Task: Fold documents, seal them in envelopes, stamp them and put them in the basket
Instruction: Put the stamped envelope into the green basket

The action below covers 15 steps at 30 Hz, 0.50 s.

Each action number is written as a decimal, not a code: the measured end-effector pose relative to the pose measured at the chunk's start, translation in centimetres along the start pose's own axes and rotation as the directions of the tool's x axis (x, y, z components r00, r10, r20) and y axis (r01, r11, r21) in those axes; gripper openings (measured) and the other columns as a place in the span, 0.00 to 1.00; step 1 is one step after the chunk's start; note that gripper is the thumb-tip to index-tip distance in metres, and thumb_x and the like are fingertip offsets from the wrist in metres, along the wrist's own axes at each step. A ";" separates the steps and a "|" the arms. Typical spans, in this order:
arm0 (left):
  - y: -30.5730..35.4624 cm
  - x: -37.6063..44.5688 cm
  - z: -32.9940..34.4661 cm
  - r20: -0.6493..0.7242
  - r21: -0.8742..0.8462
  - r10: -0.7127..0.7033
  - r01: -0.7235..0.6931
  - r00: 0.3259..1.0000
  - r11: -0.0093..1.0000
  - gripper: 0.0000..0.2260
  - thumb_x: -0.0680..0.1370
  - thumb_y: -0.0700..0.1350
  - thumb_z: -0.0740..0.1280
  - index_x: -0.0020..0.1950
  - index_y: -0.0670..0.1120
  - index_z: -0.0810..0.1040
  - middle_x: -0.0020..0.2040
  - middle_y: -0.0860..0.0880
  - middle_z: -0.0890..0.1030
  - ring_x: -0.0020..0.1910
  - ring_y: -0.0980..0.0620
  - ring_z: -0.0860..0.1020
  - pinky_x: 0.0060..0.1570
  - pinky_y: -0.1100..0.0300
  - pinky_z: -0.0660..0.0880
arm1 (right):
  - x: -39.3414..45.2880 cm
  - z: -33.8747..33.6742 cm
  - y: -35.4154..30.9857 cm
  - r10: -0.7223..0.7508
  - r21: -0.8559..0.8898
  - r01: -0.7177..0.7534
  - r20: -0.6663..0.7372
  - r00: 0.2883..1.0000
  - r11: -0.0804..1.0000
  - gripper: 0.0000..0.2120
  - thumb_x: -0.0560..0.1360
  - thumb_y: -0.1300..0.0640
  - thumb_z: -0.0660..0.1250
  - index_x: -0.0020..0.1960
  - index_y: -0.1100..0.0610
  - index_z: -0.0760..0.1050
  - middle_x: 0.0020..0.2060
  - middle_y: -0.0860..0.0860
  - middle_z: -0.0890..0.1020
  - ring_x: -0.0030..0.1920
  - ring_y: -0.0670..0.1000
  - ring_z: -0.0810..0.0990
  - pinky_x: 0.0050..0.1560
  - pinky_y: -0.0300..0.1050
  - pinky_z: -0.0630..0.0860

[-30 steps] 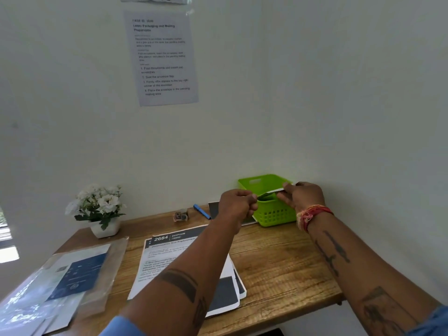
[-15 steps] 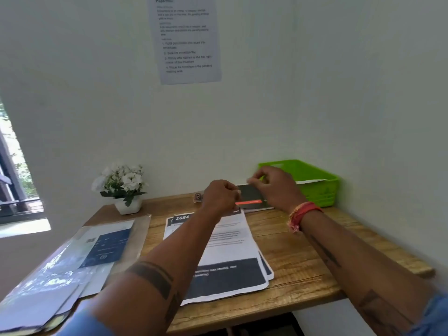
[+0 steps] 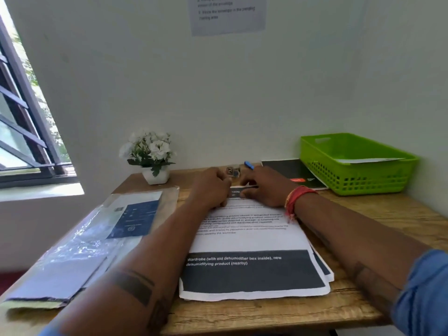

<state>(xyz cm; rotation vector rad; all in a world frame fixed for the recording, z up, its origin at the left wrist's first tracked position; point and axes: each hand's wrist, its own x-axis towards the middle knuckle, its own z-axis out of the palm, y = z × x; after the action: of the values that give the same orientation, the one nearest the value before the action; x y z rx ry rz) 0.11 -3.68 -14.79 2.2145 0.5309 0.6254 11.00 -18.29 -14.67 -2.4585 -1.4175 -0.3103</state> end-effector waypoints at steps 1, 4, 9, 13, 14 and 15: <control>0.1 0.0 0.1 0.011 -0.014 -0.002 0.002 1.000 1.000 0.04 0.80 0.46 0.66 0.48 0.47 0.78 0.33 0.48 0.84 0.22 0.53 0.78 0.18 0.67 0.66 | 0.2 0.1 0.0 0.004 0.024 -0.003 -0.018 1.000 1.000 0.12 0.74 0.45 0.71 0.55 0.47 0.79 0.45 0.47 0.75 0.47 0.49 0.76 0.47 0.42 0.70; 0.1 -0.3 -0.1 0.018 -0.060 0.001 0.000 1.000 0.998 0.03 0.81 0.47 0.66 0.51 0.47 0.76 0.36 0.48 0.85 0.25 0.52 0.80 0.20 0.65 0.70 | 0.2 -0.2 0.2 0.021 0.057 -0.019 -0.025 0.999 0.998 0.07 0.74 0.50 0.73 0.52 0.46 0.79 0.40 0.44 0.75 0.43 0.47 0.74 0.38 0.37 0.64; 0.2 -0.3 -1.3 -0.126 -0.100 -0.005 -0.008 0.992 0.995 0.05 0.79 0.48 0.65 0.52 0.50 0.71 0.41 0.45 0.85 0.25 0.52 0.81 0.26 0.60 0.74 | -0.4 -1.2 0.5 0.054 0.083 -0.050 -0.049 0.997 0.995 0.06 0.76 0.52 0.71 0.51 0.51 0.82 0.48 0.48 0.83 0.48 0.50 0.79 0.47 0.43 0.71; 0.6 -0.4 -2.1 -0.152 0.047 0.046 -0.039 0.987 0.998 0.04 0.79 0.51 0.65 0.49 0.52 0.74 0.44 0.51 0.83 0.40 0.51 0.82 0.40 0.54 0.79 | -1.1 -2.1 0.4 0.115 0.164 -0.091 -0.142 0.983 0.982 0.06 0.76 0.51 0.70 0.52 0.50 0.83 0.47 0.49 0.83 0.45 0.48 0.77 0.44 0.41 0.69; 0.8 -0.3 -2.5 -0.181 0.133 0.070 -0.046 0.981 0.990 0.05 0.80 0.52 0.65 0.50 0.52 0.75 0.46 0.52 0.82 0.45 0.50 0.81 0.44 0.54 0.77 | -1.4 -2.3 0.4 0.134 0.208 -0.094 -0.184 0.974 0.973 0.05 0.77 0.51 0.70 0.51 0.50 0.82 0.46 0.48 0.83 0.44 0.48 0.77 0.43 0.41 0.68; 0.8 -0.2 -2.9 -0.215 0.202 0.093 -0.049 0.972 0.978 0.08 0.80 0.54 0.66 0.53 0.51 0.75 0.49 0.51 0.80 0.49 0.49 0.79 0.48 0.53 0.76 | -1.7 -2.6 0.4 0.155 0.258 -0.094 -0.226 0.962 0.961 0.04 0.77 0.52 0.70 0.49 0.50 0.81 0.44 0.48 0.83 0.43 0.48 0.78 0.41 0.41 0.69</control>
<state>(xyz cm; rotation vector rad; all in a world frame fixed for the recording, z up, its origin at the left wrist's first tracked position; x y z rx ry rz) -1.60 -2.62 -12.49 2.3704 0.6528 0.9016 10.41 -20.73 -12.83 -2.2102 -1.1197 -0.3711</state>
